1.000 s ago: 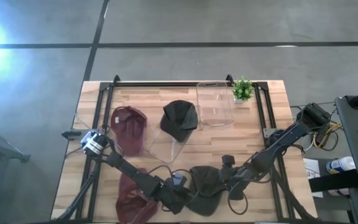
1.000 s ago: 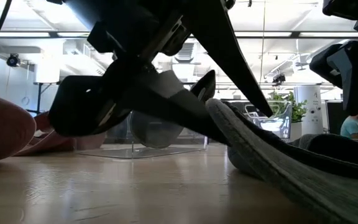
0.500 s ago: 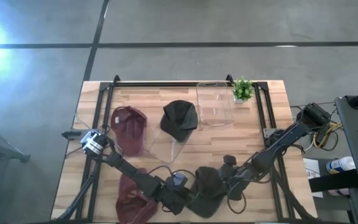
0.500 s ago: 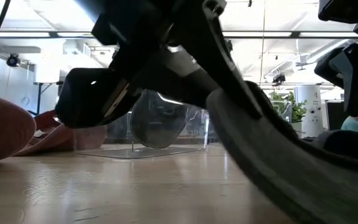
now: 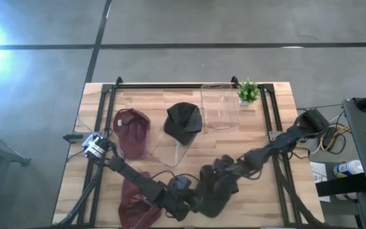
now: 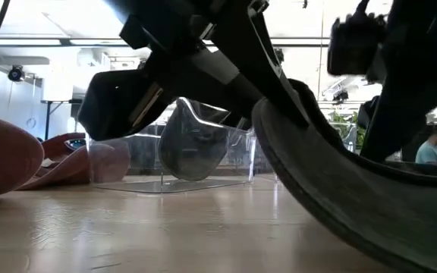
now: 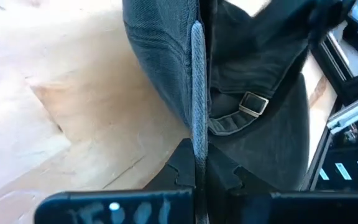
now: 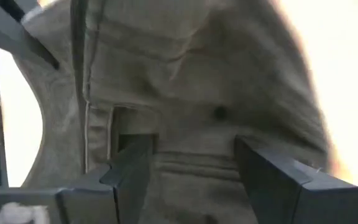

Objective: Pick & Place hat
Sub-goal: Put the black cap into the left transparent bin

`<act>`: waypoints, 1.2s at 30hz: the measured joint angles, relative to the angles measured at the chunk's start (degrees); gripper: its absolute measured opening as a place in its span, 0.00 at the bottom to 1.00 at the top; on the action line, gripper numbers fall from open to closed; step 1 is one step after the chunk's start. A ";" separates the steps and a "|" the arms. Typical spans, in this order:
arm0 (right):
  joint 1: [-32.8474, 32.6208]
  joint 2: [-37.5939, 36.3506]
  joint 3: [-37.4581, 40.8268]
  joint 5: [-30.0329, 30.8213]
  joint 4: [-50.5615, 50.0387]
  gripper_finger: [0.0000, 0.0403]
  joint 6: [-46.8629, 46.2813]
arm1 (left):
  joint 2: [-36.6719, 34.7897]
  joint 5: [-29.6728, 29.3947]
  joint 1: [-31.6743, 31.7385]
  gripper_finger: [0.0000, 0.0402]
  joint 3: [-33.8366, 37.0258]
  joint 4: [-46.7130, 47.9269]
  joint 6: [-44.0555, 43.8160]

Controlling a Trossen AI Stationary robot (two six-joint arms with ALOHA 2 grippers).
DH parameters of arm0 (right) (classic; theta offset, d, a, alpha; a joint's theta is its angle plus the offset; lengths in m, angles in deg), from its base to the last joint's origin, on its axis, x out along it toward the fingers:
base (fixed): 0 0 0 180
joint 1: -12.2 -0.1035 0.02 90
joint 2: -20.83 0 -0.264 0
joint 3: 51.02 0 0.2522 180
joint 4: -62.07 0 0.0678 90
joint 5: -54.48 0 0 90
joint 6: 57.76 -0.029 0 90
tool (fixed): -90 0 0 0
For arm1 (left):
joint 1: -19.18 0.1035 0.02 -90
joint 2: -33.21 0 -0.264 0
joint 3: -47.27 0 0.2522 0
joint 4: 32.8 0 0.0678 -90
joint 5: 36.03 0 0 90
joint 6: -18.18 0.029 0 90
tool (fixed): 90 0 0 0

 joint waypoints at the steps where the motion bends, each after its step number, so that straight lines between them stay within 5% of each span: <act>1: 0.26 0.86 0.00 -0.73 0.43 0.56 0.03 | 0.00 -0.39 0.04 0.01 0.00 0.02 0.03; 14: -0.04 2.65 0.00 -4.14 0.66 0.56 2.22 | -0.52 -5.61 1.38 0.01 0.00 0.15 1.31; 29: -0.08 -10.92 -0.31 3.38 -6.36 0.56 11.39 | -0.76 0.00 1.14 0.01 -3.10 10.52 2.10; 36: -0.66 -19.46 -0.24 4.92 -18.41 0.56 6.50 | -0.76 -0.83 1.14 0.01 -5.81 14.01 4.96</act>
